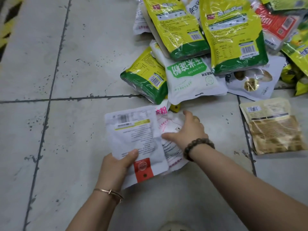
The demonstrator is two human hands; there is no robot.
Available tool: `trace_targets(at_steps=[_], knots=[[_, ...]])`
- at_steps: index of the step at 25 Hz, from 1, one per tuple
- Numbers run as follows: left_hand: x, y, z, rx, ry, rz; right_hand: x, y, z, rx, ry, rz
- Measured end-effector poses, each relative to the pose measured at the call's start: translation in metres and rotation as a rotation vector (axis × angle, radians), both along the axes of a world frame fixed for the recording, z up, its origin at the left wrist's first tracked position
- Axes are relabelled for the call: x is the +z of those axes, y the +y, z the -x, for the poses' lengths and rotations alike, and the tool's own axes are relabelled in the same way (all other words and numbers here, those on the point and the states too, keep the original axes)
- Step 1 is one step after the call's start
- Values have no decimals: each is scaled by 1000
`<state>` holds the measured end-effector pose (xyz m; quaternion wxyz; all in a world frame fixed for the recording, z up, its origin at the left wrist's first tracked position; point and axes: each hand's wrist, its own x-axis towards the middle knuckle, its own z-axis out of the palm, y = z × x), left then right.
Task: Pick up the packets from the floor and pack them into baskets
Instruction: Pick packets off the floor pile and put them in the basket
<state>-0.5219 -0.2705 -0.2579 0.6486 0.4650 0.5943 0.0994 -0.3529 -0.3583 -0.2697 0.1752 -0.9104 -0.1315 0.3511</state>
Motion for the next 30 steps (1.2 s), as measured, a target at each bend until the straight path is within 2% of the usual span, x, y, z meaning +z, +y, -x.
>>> trace_targets(at_steps=[3, 6, 9, 14, 22, 24, 27, 30], knots=[[-3, 6, 11, 98, 22, 3, -8, 11, 16, 69, -89, 162], [-4, 7, 13, 94, 29, 13, -12, 14, 21, 16, -63, 167], [-5, 7, 11, 97, -3, 0, -12, 8, 22, -68, 20, 33], [-5, -1, 2, 5, -76, 15, -5, -50, 11, -382, 140, -272], [-10, -50, -51, -363, -110, 24, 16, -168, -6, -789, -38, -499], [-7, -65, -72, -446, -130, 35, 25, -189, -8, -845, -104, -500], [-3, -81, -97, -526, -172, 31, 38, -213, -9, -948, -99, -618], [8, -101, -118, -591, -241, 22, 53, -242, -10, -953, -134, -631]])
